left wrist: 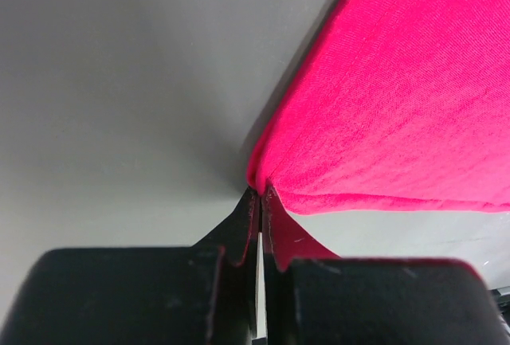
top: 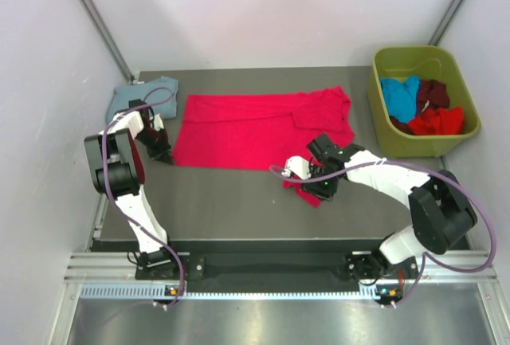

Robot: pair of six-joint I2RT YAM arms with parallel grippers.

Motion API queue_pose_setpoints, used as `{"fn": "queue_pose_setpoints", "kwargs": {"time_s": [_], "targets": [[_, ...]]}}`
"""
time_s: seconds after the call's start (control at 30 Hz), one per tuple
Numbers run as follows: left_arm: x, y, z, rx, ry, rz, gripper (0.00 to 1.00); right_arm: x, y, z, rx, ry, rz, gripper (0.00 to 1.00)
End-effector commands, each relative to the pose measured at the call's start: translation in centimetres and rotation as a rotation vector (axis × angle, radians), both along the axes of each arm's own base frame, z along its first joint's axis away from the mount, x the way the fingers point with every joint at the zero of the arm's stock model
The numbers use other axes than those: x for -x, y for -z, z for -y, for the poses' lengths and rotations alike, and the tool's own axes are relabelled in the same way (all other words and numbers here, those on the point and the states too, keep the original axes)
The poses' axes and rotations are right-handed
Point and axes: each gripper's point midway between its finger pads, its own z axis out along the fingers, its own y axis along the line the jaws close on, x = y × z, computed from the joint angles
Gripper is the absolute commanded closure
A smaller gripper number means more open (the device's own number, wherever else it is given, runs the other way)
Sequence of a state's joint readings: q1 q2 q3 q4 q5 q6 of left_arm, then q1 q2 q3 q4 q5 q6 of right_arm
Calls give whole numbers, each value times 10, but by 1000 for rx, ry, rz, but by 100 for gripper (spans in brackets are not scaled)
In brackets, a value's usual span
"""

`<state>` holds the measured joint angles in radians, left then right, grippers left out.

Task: Fold and stack the t-shirts
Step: Fold the tshirt

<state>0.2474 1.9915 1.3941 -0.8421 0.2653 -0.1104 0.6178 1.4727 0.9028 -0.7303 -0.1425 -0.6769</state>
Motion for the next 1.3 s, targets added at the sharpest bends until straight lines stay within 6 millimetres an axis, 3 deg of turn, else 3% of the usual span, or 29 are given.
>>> {"fn": "queue_pose_setpoints", "kwargs": {"time_s": [0.0,0.37,0.6,0.83,0.97,1.03,1.1,1.27], "targets": [[-3,-2,-1,-3,-1,11,100,-5,-2,-23,-84,-35,30,58],[-9,-9,-3,-13,-3,38,100,15,17,-46,-87,-119,-40,59],[-8,-12,-2,-11,-3,43,100,14,32,-40,-43,-118,-47,58],[-11,-12,-3,-11,-3,46,100,21,45,-21,22,-116,-42,59],[-11,-11,-4,-12,-4,43,100,19,49,-13,55,-108,-22,89],[-12,-12,-4,-15,-3,46,100,12,44,-12,64,-80,12,99],[-11,-13,-4,-18,2,45,100,5,35,-14,60,-67,33,100],[-14,-28,-6,-29,14,77,100,-26,-12,-22,49,-53,147,100]]}}
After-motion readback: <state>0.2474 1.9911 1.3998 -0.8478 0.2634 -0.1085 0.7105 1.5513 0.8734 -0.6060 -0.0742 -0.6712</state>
